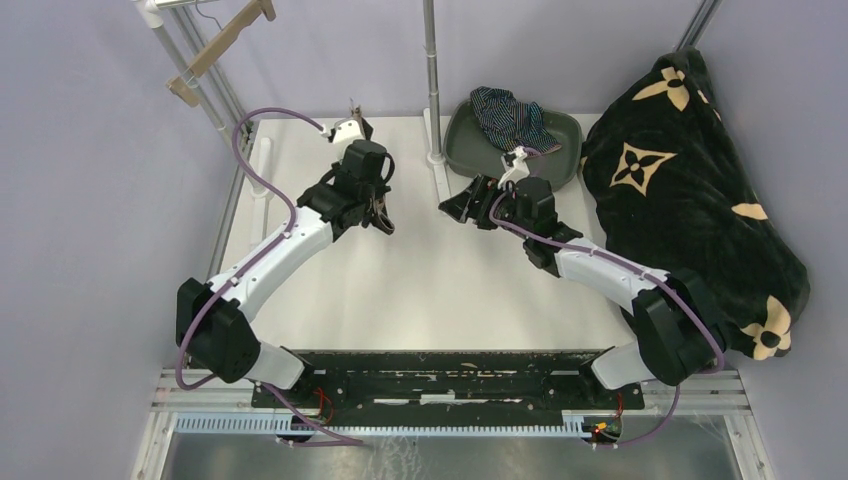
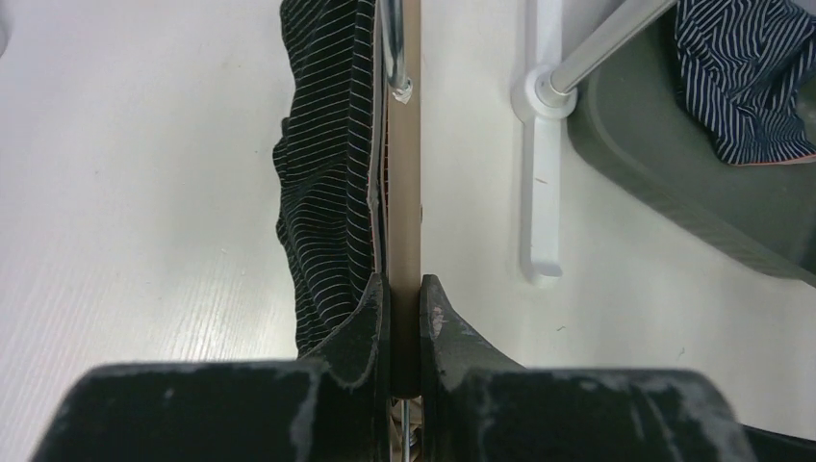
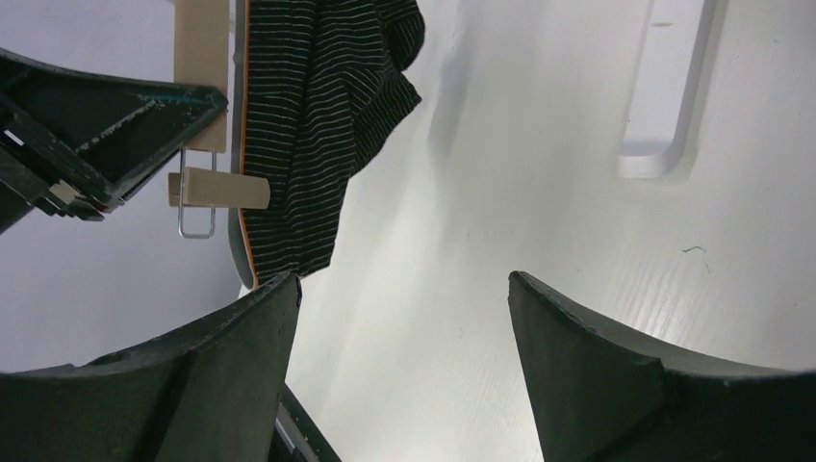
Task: Clip the underwear to the hanger
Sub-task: Adjust the underwear on the hanger.
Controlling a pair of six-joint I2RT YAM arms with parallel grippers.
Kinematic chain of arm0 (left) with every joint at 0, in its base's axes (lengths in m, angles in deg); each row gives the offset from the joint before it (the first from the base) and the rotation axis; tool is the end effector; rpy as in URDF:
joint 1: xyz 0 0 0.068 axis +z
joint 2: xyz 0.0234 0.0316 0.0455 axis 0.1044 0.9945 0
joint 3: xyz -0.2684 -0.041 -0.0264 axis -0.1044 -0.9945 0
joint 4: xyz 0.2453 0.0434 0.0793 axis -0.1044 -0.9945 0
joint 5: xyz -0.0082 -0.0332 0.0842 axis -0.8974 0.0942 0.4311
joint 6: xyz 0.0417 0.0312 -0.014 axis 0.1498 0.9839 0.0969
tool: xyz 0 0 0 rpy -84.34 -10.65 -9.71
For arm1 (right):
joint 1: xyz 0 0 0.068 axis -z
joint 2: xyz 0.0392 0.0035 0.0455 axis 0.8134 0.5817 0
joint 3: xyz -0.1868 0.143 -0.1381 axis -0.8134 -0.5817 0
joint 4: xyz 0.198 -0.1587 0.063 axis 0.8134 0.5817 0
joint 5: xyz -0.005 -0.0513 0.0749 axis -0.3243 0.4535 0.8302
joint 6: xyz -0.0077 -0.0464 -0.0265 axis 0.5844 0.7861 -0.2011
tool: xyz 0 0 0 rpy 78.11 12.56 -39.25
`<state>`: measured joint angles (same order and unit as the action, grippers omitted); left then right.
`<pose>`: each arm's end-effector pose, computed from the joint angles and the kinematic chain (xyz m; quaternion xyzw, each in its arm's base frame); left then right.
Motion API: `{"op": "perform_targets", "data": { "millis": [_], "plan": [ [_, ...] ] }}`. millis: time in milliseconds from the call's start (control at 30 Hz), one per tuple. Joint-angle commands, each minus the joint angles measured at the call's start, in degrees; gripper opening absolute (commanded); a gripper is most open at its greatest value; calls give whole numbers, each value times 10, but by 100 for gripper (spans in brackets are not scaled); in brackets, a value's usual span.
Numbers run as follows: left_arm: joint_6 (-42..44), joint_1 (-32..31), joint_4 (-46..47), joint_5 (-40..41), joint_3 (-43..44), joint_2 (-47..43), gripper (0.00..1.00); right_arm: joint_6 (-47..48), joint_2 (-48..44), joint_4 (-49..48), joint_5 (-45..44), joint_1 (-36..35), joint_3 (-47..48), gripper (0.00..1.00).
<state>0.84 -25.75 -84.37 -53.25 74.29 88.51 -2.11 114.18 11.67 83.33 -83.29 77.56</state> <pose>0.2858 -0.1556 0.3348 -0.1516 0.8476 -0.0563 0.5053 0.2802 0.1646 0.2532 0.0489 0.7862 0.4531 0.4175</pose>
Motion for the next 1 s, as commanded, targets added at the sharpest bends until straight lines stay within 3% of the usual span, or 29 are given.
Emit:
{"op": "perform_targets", "data": {
  "millis": [0, 967],
  "plan": [
    [-27, -2, 14, 54, 32, -5, 3, 28, 2, 2, -22, -10, 28, 87],
    [-33, -10, -10, 63, 77, 31, 3, 49, 17, -1, -24, -32, 37, 86]
  ]
}}
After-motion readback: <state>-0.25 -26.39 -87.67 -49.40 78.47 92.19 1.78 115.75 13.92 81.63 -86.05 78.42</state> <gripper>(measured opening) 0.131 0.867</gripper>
